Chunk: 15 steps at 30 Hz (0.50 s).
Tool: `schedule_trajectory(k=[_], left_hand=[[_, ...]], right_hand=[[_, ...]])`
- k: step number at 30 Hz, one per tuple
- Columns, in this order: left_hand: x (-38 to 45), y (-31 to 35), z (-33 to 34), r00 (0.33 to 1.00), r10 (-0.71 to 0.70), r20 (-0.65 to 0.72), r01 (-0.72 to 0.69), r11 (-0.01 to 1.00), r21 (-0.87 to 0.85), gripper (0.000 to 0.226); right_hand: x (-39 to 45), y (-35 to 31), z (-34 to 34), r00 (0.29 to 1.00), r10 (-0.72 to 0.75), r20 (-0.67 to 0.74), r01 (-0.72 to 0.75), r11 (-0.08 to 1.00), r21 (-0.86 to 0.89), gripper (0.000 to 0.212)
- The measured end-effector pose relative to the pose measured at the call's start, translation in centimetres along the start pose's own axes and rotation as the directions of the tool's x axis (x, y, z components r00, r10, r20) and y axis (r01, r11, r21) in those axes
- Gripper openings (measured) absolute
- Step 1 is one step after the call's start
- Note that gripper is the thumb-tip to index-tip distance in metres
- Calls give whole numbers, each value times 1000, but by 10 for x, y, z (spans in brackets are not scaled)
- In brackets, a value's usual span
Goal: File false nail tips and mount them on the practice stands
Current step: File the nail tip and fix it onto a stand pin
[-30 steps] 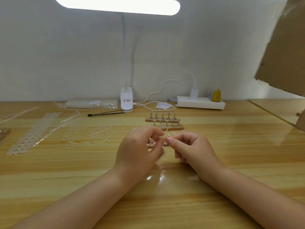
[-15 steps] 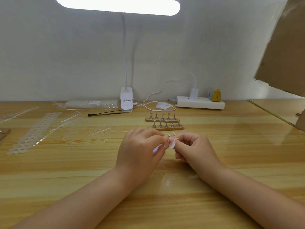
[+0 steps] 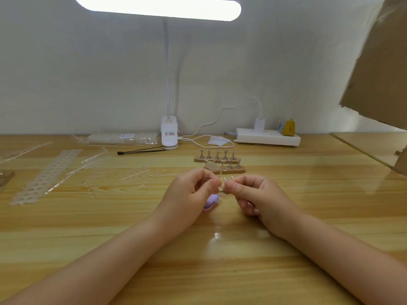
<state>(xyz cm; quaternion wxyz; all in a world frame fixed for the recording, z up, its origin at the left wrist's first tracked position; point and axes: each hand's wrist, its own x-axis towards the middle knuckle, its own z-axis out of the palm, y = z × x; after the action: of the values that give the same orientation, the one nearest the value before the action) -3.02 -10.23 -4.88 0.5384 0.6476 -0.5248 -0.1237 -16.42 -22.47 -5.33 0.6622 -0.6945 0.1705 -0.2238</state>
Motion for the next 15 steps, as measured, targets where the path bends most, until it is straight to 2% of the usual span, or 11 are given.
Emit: schedule_trajectory(k=[5,10,13,15], left_hand=[[5,6,-10,964,-160,210,199,963,-181,11],[7,9,-14,914,-160,373,252,944,-211,17],[11,11,-20,926,-147,348,221,958,-182,19],[16,9,-27,955,-161,250,206,964,-166,16]], right_hand=[[2,-5,-7,982,15,189,-20,1000,22,22],[2,-6,-6,970,18,242,-22,1000,13,17],[3,-5,-7,974,31,222,-50,995,81,18],[4,-5,-8,979,43,198,-71,988,136,18]])
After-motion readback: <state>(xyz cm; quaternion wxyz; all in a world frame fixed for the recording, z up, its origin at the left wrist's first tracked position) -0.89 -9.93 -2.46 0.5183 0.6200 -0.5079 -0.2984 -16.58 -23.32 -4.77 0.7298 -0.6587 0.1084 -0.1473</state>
